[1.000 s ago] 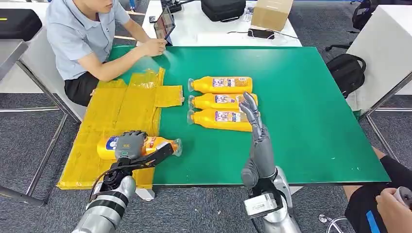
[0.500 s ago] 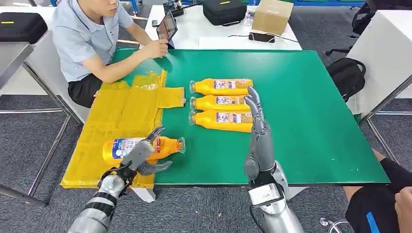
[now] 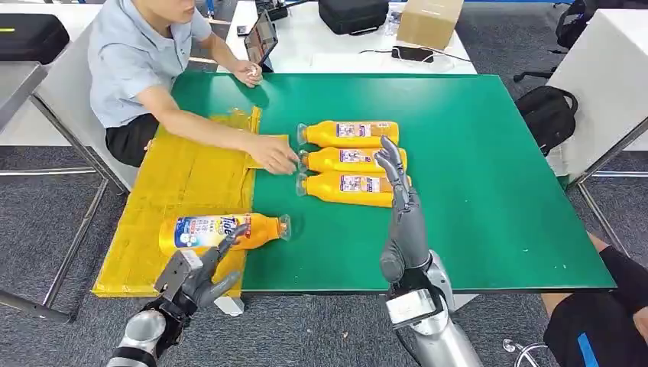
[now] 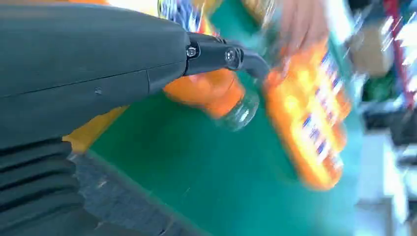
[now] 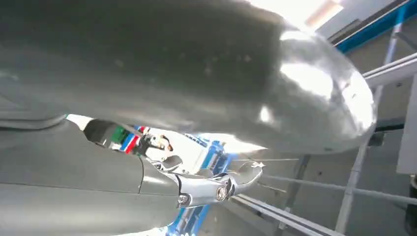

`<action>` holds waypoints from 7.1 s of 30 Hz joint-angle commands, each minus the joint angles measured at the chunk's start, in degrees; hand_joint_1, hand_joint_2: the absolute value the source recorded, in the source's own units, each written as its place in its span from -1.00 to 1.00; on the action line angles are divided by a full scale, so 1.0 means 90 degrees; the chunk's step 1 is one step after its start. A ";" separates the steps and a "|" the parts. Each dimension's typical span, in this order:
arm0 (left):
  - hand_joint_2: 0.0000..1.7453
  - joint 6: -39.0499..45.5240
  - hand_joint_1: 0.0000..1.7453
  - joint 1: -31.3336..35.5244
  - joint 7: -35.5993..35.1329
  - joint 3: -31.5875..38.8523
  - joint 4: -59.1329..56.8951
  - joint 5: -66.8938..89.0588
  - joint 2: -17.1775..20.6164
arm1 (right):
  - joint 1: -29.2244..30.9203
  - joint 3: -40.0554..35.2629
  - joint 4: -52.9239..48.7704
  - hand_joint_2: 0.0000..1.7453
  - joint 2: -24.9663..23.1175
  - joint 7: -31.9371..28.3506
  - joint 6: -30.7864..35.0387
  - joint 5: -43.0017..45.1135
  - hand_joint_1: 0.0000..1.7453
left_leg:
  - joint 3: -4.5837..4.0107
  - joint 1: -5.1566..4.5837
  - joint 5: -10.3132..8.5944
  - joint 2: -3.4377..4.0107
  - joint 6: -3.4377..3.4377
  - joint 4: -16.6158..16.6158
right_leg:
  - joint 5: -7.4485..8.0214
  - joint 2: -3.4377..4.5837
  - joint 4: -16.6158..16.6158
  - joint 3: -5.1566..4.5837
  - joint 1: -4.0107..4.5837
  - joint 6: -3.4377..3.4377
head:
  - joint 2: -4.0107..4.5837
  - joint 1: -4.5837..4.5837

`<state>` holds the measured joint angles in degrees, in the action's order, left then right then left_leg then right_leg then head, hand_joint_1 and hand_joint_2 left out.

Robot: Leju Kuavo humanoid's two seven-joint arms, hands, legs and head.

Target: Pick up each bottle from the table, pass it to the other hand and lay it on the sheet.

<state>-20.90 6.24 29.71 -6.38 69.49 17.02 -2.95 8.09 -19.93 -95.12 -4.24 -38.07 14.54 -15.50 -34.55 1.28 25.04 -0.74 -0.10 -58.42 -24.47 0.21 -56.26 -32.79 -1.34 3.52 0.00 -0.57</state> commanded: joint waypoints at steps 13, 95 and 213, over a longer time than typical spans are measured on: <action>1.00 0.3576 -1.00 -0.0143 -0.0291 0.1383 0.4087 -0.0370 -0.1894 | 0.0377 0.3058 0.2588 1.00 -0.0537 0.1412 -0.0210 -0.5088 -1.00 | -0.0021 0.0002 0.0000 0.0013 0.0015 0.0004 | 0.0009 0.0000 0.0011 -0.0004 0.0005 -0.0003 | 0.0000 -0.0002; 1.00 0.2599 -1.00 -0.0008 -0.1038 0.1062 0.2442 0.0025 -0.1894 | 0.0714 0.4648 0.4058 1.00 -0.0946 0.0277 -0.1839 -0.2988 1.00 | 0.0144 0.0008 0.0041 0.0069 0.0022 0.0012 | 0.0022 0.0062 0.0068 0.0107 0.0015 -0.0015 | 0.0000 0.0000; 1.00 0.2382 1.00 0.3249 -0.1816 -0.0493 -0.2854 0.5369 0.0622 | 0.0825 -0.1352 0.3981 -1.00 -0.0732 -0.0214 -0.0284 -0.1062 -1.00 | -0.0030 0.0008 0.0002 0.0046 0.0017 0.0002 | 0.0015 0.0034 0.0013 -0.0023 0.0008 0.0007 | 0.0000 -0.0002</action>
<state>0.48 31.17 13.23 -6.90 52.22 65.24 0.37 13.74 -29.64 -59.93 -13.46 -38.07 11.82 -25.20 -35.01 1.34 25.02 -0.25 -0.02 -58.43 -24.26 0.68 -56.16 -33.20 -1.33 3.77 0.00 -0.59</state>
